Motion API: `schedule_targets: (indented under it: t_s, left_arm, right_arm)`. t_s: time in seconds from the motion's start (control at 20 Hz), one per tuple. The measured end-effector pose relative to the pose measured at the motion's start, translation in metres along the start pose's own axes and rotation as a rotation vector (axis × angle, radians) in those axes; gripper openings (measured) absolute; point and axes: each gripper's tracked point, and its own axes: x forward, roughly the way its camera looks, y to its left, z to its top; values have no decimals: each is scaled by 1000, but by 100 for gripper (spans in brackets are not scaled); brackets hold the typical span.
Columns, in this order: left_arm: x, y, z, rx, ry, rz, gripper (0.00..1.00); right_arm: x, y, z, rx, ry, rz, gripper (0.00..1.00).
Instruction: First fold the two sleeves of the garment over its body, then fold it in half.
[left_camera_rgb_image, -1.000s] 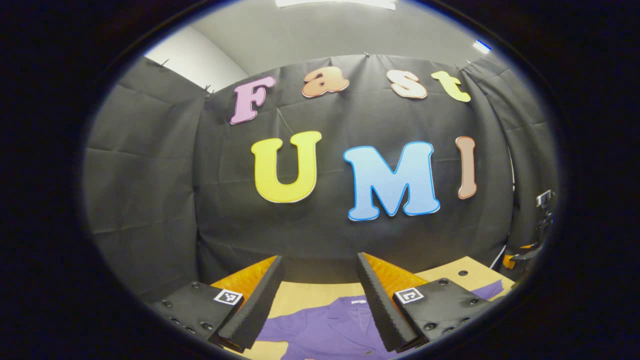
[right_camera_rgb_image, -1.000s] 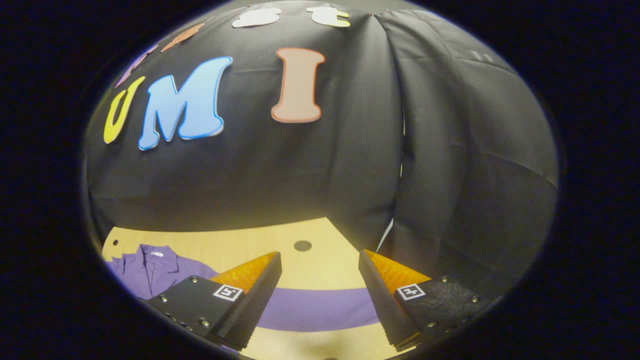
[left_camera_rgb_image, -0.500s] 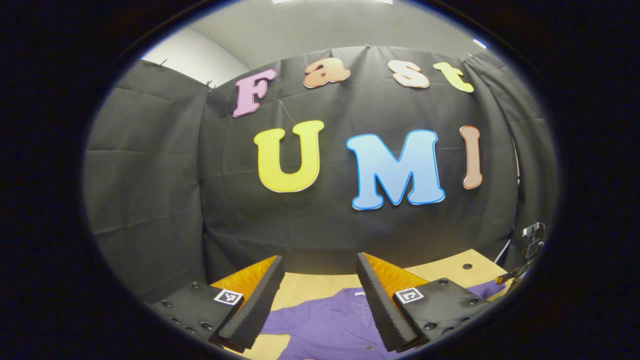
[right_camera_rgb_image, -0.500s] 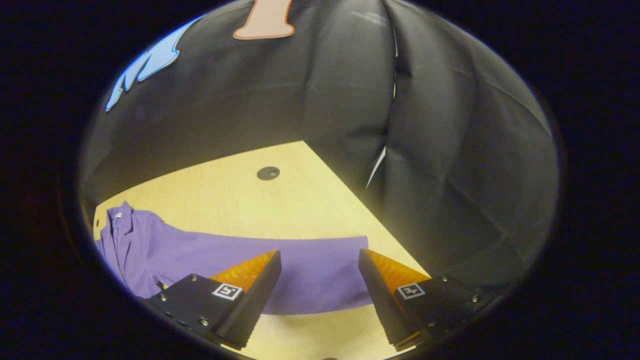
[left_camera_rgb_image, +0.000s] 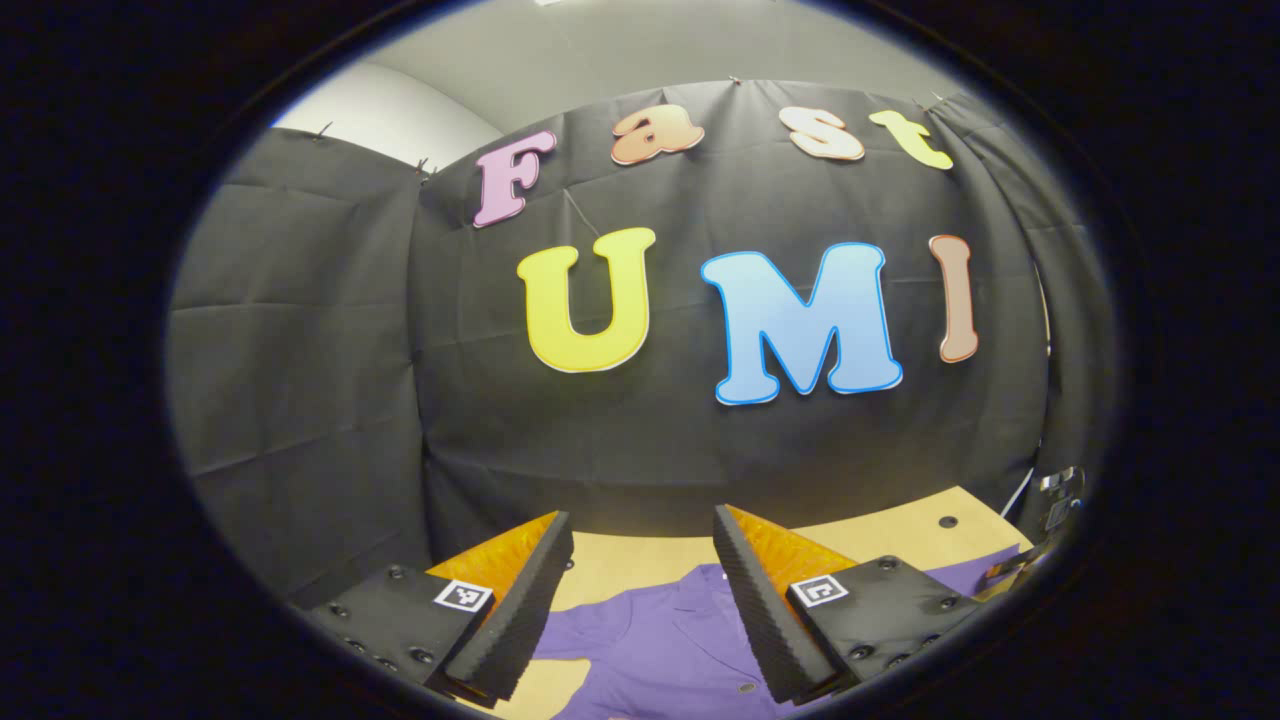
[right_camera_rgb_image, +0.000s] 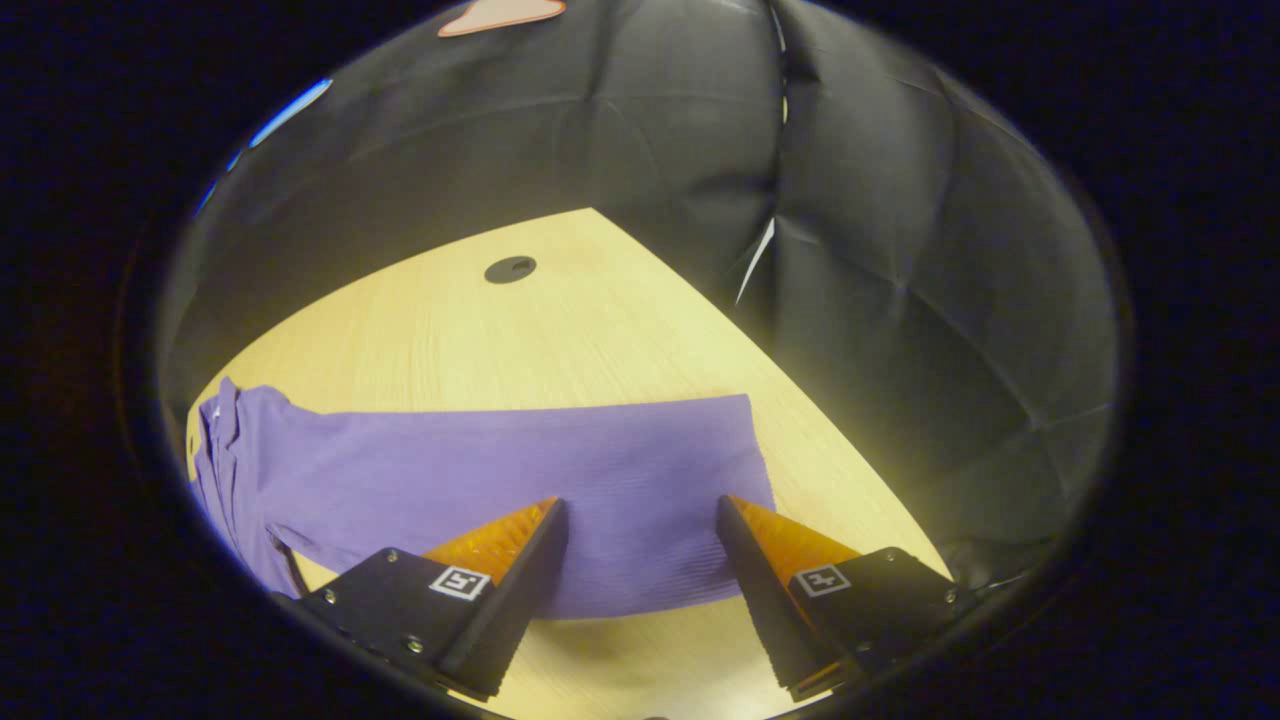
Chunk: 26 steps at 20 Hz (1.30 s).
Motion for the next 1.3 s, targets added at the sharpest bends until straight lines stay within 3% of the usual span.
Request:
schedule_targets:
  t_s: [0.2,0.25,0.4,0.45,0.5,0.55,0.6,0.65,0.7,0.85,1.15,1.3]
  left_arm:
    - [-1,-5,-2,-6,4,-3,93]
    - [-3,-4,-4,-6,4,-3,93]
    - [-7,-3,-5,-7,1,-2,93]
    - [-7,-3,-4,-7,1,-2,93]
    - [-6,-2,-2,-6,0,-1,93]
    - [-7,-2,-3,-5,0,0,93]
    - [-7,-1,-4,-5,-1,1,93]
    - [-8,0,-3,-5,-2,2,93]
    - [-9,1,-3,-5,-2,3,94]
    - [-8,5,-4,-13,-2,3,93]
    - [-10,5,-4,-5,-4,-15,94]
    - [-13,5,-3,-6,-9,-28,94]
  right_arm:
    - [1,2,-3,-18,-13,16,95]
    - [-1,1,2,-18,-9,16,89]
    - [-2,7,4,-13,-1,34,86]
    - [-1,12,4,-21,-6,57,71]
    - [-2,13,6,-21,-2,58,67]
    - [-1,15,5,-15,0,72,46]
    - [-3,19,4,5,5,80,39]
    - [-2,22,3,26,19,72,20]
    - [-4,23,4,47,25,65,13]
    - [-4,27,3,122,61,76,3]
    - [-12,31,12,159,62,74,0]
    - [-36,55,26,154,30,134,0]
